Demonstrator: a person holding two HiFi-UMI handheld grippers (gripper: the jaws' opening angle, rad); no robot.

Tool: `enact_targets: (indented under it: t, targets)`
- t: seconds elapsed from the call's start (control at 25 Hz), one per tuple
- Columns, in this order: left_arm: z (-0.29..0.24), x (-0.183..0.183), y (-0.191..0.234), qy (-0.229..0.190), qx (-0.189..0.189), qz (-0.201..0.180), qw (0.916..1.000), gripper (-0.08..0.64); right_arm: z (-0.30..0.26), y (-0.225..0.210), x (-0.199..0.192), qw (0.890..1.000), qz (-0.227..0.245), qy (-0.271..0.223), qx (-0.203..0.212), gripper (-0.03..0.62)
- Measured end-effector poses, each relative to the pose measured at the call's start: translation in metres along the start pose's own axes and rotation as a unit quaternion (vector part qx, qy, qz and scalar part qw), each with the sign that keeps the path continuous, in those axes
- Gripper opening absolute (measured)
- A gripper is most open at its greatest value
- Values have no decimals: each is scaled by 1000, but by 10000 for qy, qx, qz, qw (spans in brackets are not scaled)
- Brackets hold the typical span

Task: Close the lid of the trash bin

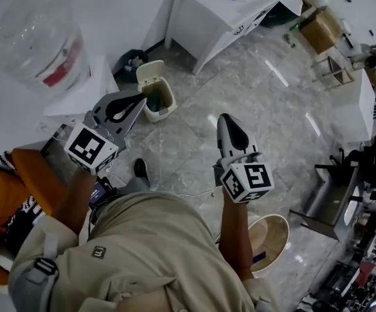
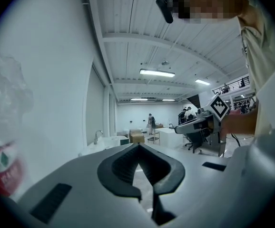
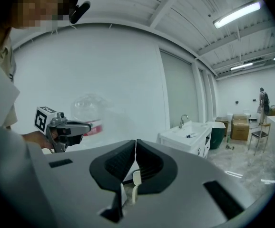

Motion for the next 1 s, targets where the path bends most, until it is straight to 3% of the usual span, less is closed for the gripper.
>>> enact_targets:
  t: [0.56, 0.84, 1.0]
  targets:
    - [-17, -40, 81, 42, -111, 76, 9999, 14, -90, 10, -5, 9998, -40, 185, -104, 26]
    - [-13, -48, 97, 189, 116, 83, 9997, 15, -122, 7, 0, 9993, 9, 334, 142, 26]
    - [-10, -52, 116, 317, 449, 124, 9984, 15, -160, 0, 0, 9979, 25, 489, 425, 26]
Point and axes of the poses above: the fingertips, and each gripper's own axes: z backward along the fingers, y to its left, x out of its top, the point moved 3 cm from there along z, backward along the fingers, and after that the axes turned 15 degrees about -z, right-handed, at the moved point
